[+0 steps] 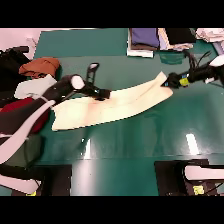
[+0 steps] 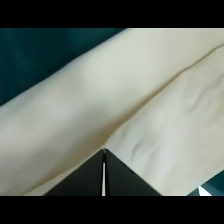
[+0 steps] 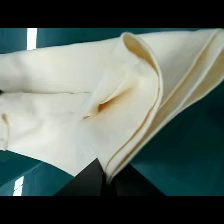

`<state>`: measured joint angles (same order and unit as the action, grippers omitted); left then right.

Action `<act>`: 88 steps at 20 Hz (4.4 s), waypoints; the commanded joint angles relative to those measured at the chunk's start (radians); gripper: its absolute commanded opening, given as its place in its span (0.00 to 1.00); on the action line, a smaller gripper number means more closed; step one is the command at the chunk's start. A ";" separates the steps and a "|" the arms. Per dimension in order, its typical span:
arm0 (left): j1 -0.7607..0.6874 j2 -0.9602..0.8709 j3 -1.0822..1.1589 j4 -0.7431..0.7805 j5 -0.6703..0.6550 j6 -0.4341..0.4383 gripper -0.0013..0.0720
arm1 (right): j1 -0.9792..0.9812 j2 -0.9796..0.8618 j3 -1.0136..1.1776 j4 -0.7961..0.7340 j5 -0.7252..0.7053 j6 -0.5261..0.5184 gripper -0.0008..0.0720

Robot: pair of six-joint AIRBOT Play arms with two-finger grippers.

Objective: Fold the shirts.

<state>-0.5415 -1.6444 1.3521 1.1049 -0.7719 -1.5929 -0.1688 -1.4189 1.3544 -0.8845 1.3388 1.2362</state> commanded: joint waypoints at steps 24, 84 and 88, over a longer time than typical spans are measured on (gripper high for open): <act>0.482 0.497 0.256 0.371 -0.292 -0.003 0.05 | 0.977 -0.219 0.361 0.314 -0.582 -0.014 0.48; 0.074 0.412 0.211 0.309 -0.201 0.026 0.05 | -0.689 0.412 -0.491 -0.531 -0.234 0.229 0.81; 0.074 0.412 0.211 0.309 -0.206 0.030 0.05 | -0.689 0.414 -0.328 -0.763 -0.091 0.230 0.81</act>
<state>-0.4671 -1.2320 1.5639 1.4132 -0.9726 -1.5726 -0.8612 -1.0126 0.9443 -1.4849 1.1561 1.4647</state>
